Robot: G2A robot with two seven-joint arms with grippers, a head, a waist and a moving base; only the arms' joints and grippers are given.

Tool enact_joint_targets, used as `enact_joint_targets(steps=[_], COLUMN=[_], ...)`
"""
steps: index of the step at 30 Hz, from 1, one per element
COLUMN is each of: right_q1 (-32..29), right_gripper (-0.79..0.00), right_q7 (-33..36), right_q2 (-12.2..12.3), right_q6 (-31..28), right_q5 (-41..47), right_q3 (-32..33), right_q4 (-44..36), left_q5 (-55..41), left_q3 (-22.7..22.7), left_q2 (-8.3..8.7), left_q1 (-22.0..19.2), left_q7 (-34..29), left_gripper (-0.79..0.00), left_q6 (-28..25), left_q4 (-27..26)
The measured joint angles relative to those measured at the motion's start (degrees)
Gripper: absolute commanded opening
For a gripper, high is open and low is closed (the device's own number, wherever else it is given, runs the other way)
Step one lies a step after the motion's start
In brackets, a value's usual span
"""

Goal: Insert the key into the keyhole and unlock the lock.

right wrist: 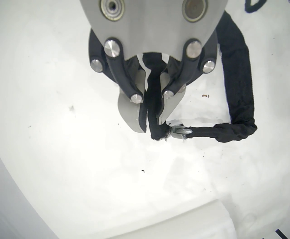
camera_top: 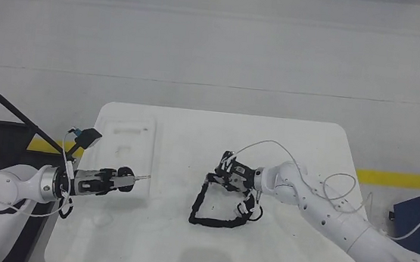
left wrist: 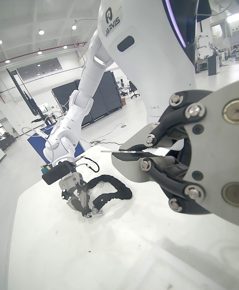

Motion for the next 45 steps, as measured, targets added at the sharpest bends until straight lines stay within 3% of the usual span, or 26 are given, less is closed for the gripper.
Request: enact_joint_targets(steps=[13, 28, 34, 41, 45], right_q1=[-1.8, -1.8, -1.6, -1.4, -1.3], right_gripper=[0.000, 0.000, -0.397, -0.502, -0.745], right_q7=[8.2, 9.9, 10.4, 11.5, 11.9], right_q2=[0.7, -2.5, -3.6, -4.7, -5.3], right_q6=[1.4, 1.2, 0.6, -0.2, -0.5], right_q5=[-2.8, -6.0, -7.4, -9.2, -11.0], right_q3=[3.9, 4.8, 5.1, 5.4, 5.6], right_q4=[-3.1, 0.4, 1.8, 3.2, 3.6], left_q5=[0.0, 0.0, 0.0, 0.0, 0.0], left_q3=[0.0, 0.0, 0.0, 0.0, 0.0], left_q2=[0.00, 0.00, 0.00, 0.00, 0.00], left_q1=[0.0, 0.0, 0.0, 0.0, 0.0], left_q7=[0.0, 0.0, 0.0, 0.0, 0.0], left_gripper=[-0.785, -0.785, -0.785, -0.785, -0.785], left_q6=[0.0, 0.0, 0.0, 0.0, 0.0], left_q4=[0.0, 0.0, 0.0, 0.0, 0.0])
